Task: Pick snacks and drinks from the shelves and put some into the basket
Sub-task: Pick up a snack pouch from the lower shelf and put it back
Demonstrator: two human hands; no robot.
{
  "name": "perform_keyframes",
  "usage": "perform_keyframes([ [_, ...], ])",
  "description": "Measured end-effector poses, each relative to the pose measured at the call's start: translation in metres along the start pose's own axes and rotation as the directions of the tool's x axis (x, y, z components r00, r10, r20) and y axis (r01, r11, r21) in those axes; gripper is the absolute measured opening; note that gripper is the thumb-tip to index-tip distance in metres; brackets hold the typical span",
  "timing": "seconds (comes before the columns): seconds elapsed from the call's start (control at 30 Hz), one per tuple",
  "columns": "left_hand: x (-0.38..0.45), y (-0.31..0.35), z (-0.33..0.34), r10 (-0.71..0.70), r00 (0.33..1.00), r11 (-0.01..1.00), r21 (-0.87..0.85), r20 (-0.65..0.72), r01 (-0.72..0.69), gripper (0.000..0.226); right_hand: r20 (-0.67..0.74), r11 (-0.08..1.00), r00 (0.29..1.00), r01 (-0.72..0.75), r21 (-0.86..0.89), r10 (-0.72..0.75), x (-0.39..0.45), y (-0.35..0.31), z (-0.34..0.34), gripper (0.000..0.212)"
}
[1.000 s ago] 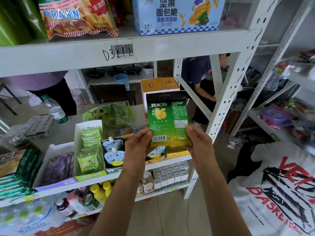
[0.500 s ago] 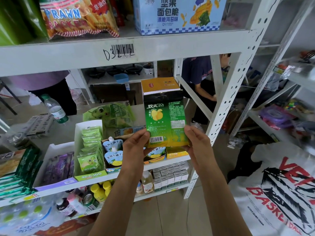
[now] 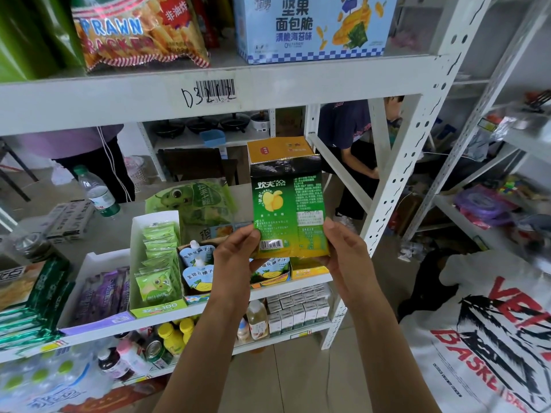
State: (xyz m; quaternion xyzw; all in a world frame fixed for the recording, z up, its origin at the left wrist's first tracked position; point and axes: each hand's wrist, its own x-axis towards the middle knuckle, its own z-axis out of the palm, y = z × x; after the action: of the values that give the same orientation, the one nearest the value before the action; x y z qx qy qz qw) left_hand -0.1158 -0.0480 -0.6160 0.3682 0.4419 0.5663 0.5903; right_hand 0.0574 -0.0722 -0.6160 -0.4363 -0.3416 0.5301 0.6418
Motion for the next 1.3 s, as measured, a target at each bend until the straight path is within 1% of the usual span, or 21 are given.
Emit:
perform_keyframes([
  [0.07, -0.001, 0.000, 0.001, 0.002, 1.000, 1.000, -0.003, 0.004, -0.002, 0.014, 0.005, 1.000, 1.000, 0.011, 0.007, -0.011, 0.000, -0.001, 0.000, 0.054],
  [0.5, -0.002, 0.002, 0.002, 0.003, 1.000, 1.000, 0.030, 0.013, -0.003, 0.014, 0.007, 1.000, 1.000, 0.008, 0.013, -0.008, 0.004, 0.001, -0.005, 0.039],
  [0.7, -0.001, 0.000, 0.002, -0.004, 1.000, 0.999, 0.043, 0.010, 0.004, 0.013, 0.010, 1.000, 1.000, 0.003, 0.019, -0.003, 0.002, 0.003, -0.004, 0.044],
  [0.8, -0.002, 0.001, 0.002, -0.018, 1.000, 0.999, 0.033, 0.014, 0.018, 0.013, -0.015, 1.000, 1.000, 0.005, 0.025, -0.004, 0.003, 0.003, -0.004, 0.038],
  [0.87, -0.004, 0.002, 0.003, -0.050, 0.998, 0.998, 0.038, 0.048, 0.048, 0.018, -0.057, 1.000, 0.998, 0.008, 0.012, -0.007, 0.003, 0.005, -0.004, 0.031],
  [0.93, -0.006, 0.003, 0.004, -0.084, 0.994, 0.992, 0.096, 0.067, 0.077, 0.027, -0.113, 1.000, 0.994, 0.011, -0.029, -0.014, 0.004, 0.008, -0.004, 0.024],
  [1.0, -0.006, 0.005, 0.006, -0.089, 0.994, 0.987, 0.141, 0.056, 0.080, 0.027, -0.159, 0.991, 0.986, 0.033, -0.128, -0.054, 0.005, 0.009, -0.004, 0.017],
  [1.07, -0.005, 0.005, 0.006, -0.055, 0.998, 0.985, 0.164, 0.023, 0.051, 0.019, -0.203, 0.943, 0.962, 0.111, -0.315, -0.181, 0.006, 0.010, -0.003, 0.013],
  [1.13, -0.005, 0.004, 0.007, 0.005, 1.000, 0.987, 0.160, -0.002, -0.005, 0.014, -0.207, 0.860, 0.924, 0.193, -0.473, -0.321, 0.005, 0.010, -0.001, 0.016],
  [1.2, -0.006, 0.003, 0.011, 0.086, 0.996, 0.984, 0.158, 0.002, -0.085, 0.023, -0.133, 0.795, 0.912, 0.258, -0.549, -0.388, 0.004, 0.008, 0.005, 0.018],
  [1.27, -0.007, 0.000, 0.017, 0.159, 0.986, 0.968, 0.190, 0.054, -0.167, 0.030, -0.024, 0.785, 0.934, 0.285, -0.550, -0.356, 0.005, 0.010, 0.012, 0.018],
  [1.3, -0.007, -0.001, 0.020, 0.189, 0.978, 0.956, 0.211, 0.089, -0.204, 0.029, 0.006, 0.794, 0.944, 0.281, -0.540, -0.330, 0.006, 0.013, 0.016, 0.020],
])
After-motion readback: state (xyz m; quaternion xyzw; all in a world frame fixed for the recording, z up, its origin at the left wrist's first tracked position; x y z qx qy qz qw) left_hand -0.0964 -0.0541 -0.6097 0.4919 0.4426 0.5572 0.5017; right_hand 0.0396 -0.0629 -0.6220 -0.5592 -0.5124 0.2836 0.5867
